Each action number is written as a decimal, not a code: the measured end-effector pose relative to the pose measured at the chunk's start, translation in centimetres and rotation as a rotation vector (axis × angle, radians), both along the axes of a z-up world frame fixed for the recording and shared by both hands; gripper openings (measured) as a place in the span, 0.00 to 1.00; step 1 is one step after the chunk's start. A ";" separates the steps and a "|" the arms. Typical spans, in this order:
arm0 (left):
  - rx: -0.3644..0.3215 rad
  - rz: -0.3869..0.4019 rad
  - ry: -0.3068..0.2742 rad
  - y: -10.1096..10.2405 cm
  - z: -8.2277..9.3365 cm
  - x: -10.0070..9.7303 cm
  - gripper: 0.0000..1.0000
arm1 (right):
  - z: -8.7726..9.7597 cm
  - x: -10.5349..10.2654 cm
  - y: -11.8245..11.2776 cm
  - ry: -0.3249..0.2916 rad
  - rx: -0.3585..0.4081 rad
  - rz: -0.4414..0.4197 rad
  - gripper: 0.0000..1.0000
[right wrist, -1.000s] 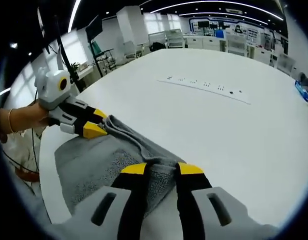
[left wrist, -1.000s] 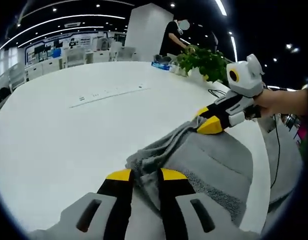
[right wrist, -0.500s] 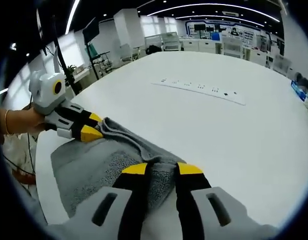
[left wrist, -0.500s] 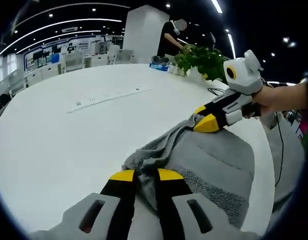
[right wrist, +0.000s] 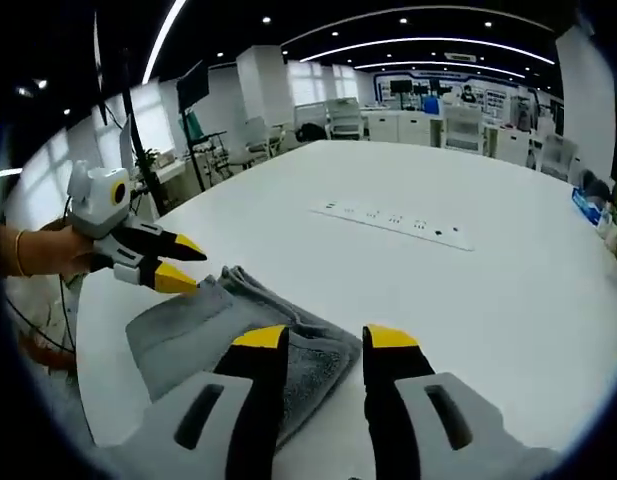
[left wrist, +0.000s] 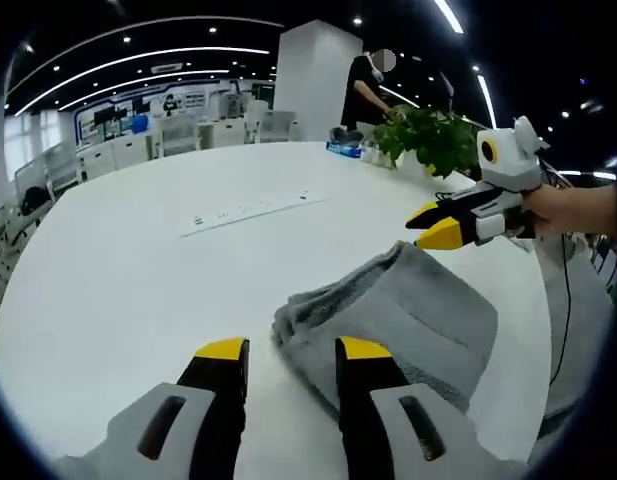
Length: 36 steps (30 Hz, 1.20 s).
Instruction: Fold the towel on the table until its edges align and the towel forms a compact rectangular stack.
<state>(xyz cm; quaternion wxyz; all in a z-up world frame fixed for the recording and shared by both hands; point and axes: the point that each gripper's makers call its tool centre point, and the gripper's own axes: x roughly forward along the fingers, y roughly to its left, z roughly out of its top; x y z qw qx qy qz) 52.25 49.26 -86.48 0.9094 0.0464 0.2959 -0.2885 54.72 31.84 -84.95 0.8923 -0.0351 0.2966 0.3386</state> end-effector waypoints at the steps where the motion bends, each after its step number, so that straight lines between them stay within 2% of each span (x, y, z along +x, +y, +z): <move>1: -0.002 -0.004 -0.010 -0.1 0.2 -0.4 0.40 | 0.0 -0.2 -0.4 0.000 -0.002 -0.011 0.33; 5: -0.026 -0.017 -0.037 -0.4 1.4 -2.2 0.49 | 0.5 -1.3 -1.2 -0.001 0.023 -0.036 0.38; 11: -0.055 -0.010 -0.059 -0.5 2.4 -4.3 0.61 | 1.5 -3.2 -1.4 -0.054 0.014 -0.022 0.57; 12: -0.059 -0.007 -0.059 -0.5 2.4 -4.8 0.63 | 1.7 -3.8 -1.4 -0.054 0.019 -0.021 0.58; 17: -0.090 0.008 -0.100 -0.5 3.5 -6.6 0.67 | 2.3 -6.0 -1.3 -0.064 0.033 -0.003 0.61; 20: -0.096 0.019 -0.126 -0.4 4.0 -7.5 0.74 | 2.4 -7.4 -1.1 -0.067 0.037 0.010 0.62; 26: -0.086 0.020 -0.133 -0.1 4.1 -9.4 0.78 | 1.8 -9.8 -1.3 -0.049 0.047 0.012 0.61; 36: -0.067 0.029 -0.121 0.0 3.8 -11.7 0.81 | 1.0 -12.4 -1.5 -0.024 0.056 0.006 0.61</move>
